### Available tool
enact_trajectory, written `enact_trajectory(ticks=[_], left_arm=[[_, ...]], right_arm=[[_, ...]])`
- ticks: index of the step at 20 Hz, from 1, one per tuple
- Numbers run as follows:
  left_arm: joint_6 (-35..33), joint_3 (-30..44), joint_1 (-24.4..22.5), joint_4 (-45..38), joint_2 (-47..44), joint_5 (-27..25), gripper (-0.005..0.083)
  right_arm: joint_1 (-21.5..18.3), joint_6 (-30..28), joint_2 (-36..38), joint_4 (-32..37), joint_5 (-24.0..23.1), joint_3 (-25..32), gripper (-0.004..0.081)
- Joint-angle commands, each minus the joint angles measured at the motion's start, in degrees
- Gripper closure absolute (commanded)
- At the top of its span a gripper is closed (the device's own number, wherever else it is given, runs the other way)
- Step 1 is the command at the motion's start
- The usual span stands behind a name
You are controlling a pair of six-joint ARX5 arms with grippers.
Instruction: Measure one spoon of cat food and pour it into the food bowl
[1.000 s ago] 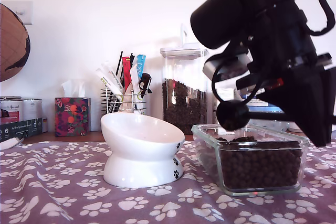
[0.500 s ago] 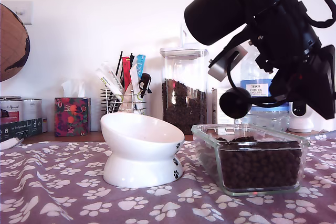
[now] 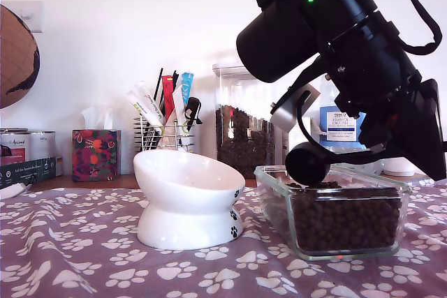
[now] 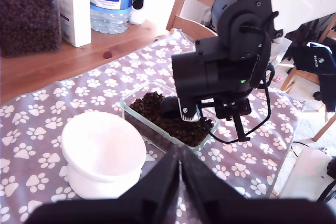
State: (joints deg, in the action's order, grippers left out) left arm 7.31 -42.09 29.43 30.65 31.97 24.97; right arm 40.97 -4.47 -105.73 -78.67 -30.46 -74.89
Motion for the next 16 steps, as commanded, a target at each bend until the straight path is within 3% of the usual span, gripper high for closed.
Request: enact_trajectory(ticks=[1,6,10,16], left_arm=[[0.2,1.3,0.0,0.2,-0.2,0.1,0.0795],[-1.3,1.3,0.0,1.1,-0.2,0.0,0.0795],[-2.4,1.3,0.0,-0.7,1.9,0.0,0.0796],[-2.9,1.3,0.0,-14.7,11.5,0.1,0.0795]], right_arm=[[0.1,-0.2,0.1,-0.1,0.9,-0.2,0.0783],[-1.9,1.7,0.8,-0.1,10.7,-0.2,0.0783],[-4.5,3.2,3.9,-0.1,11.8,-0.2,0.0783],[-7.1,2.1,12.8,0.0,24.9,-0.2,0.0783]])
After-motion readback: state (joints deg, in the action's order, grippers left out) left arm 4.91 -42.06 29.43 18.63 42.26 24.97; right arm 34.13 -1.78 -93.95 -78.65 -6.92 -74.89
